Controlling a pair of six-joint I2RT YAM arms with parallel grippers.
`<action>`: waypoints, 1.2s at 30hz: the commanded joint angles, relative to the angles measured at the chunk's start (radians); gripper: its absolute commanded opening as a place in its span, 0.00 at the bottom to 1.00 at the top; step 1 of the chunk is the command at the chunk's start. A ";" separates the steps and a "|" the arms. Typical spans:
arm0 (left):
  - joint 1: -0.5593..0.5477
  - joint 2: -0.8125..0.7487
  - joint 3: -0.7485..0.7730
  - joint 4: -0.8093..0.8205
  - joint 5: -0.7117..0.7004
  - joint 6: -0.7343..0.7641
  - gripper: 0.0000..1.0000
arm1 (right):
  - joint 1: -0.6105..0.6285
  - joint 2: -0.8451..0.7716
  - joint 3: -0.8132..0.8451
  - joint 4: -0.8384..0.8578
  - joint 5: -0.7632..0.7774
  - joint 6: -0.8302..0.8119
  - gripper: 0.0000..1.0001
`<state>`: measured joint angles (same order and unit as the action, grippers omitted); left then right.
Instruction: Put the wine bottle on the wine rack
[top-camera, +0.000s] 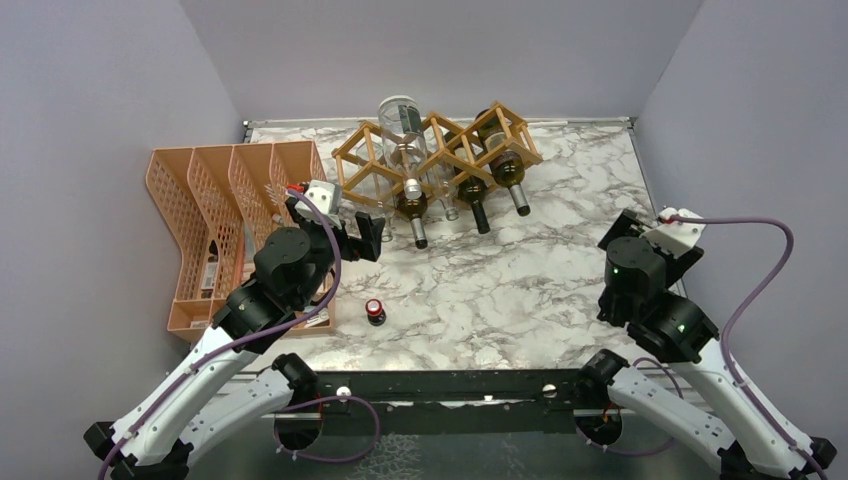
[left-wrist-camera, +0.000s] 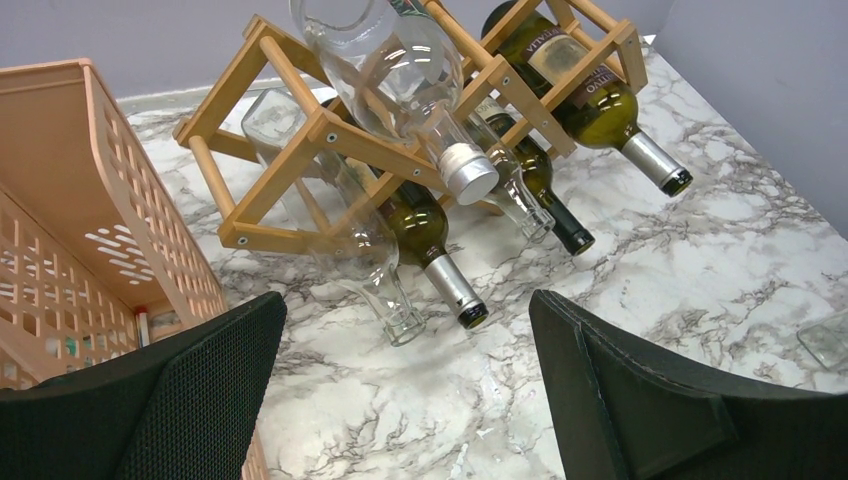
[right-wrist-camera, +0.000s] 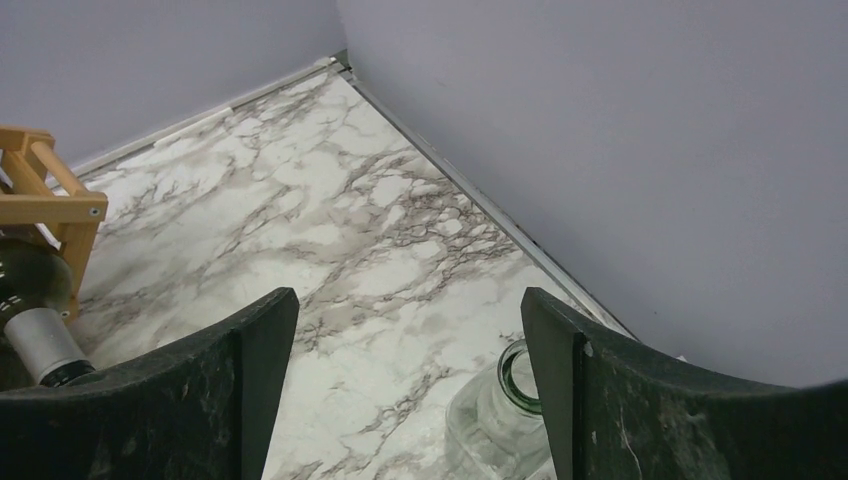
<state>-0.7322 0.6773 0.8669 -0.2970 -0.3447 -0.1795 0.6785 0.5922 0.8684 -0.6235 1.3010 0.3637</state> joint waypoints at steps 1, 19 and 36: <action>0.005 -0.006 0.020 0.020 0.020 -0.011 0.99 | -0.004 0.032 -0.036 0.053 0.046 0.009 0.84; 0.006 0.000 0.022 0.009 0.006 -0.006 0.99 | -0.453 0.235 0.023 0.206 -0.322 -0.153 0.88; 0.005 0.010 0.024 -0.004 0.003 -0.004 0.99 | -0.471 0.132 -0.078 0.168 -0.170 0.036 0.88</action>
<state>-0.7322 0.6891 0.8673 -0.2985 -0.3439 -0.1787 0.2138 0.7460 0.8116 -0.4511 1.0554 0.3424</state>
